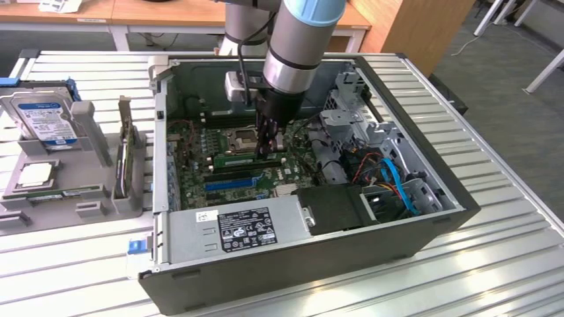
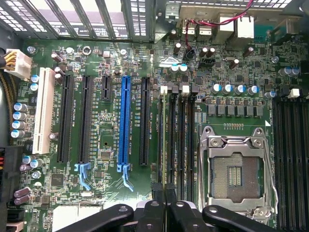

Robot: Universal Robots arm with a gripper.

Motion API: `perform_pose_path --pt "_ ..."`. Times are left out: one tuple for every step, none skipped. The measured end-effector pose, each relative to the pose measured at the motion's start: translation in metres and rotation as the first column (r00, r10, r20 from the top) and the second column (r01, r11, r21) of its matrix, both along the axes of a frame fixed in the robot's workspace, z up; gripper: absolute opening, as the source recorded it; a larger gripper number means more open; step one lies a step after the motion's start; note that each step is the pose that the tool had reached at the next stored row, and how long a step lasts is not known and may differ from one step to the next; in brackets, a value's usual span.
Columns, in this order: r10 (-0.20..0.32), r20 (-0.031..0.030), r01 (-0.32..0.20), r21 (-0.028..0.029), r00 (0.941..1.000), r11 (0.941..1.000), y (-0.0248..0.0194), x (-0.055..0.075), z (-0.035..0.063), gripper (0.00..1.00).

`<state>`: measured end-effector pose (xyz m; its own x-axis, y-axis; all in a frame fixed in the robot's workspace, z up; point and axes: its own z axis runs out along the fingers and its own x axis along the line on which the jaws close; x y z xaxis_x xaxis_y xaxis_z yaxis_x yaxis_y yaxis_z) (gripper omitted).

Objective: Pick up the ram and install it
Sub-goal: 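Insert the ram into the slot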

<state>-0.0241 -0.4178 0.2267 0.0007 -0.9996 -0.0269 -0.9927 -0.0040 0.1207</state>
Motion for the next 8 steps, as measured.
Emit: perform_pose_path --pt "0.000 0.0000 0.000 0.0001 1.0000 1.0000 0.0000 0.0000 -0.0003 0.11" --pt "0.000 0.0000 0.000 0.0001 1.0000 1.0000 0.0000 0.0000 -0.0006 0.11" --pt "0.000 0.0000 0.000 0.0000 1.0000 1.0000 0.0000 0.0000 -0.0008 0.11" --pt "0.000 0.0000 0.000 0.0000 1.0000 1.0000 0.0000 0.0000 -0.0012 0.11" --pt "0.000 0.0000 0.000 0.0000 1.0000 1.0000 0.0000 0.0000 -0.0016 0.11" --pt "0.000 -0.0001 0.000 -0.0001 1.0000 1.0000 0.0000 0.0000 -0.0021 0.11" --pt "0.000 -0.0001 0.000 -0.0002 1.0000 1.0000 0.0000 0.0000 -0.0025 0.11" --pt "0.000 -0.0001 0.000 -0.0002 1.0000 1.0000 0.0000 0.0000 -0.0029 0.11"
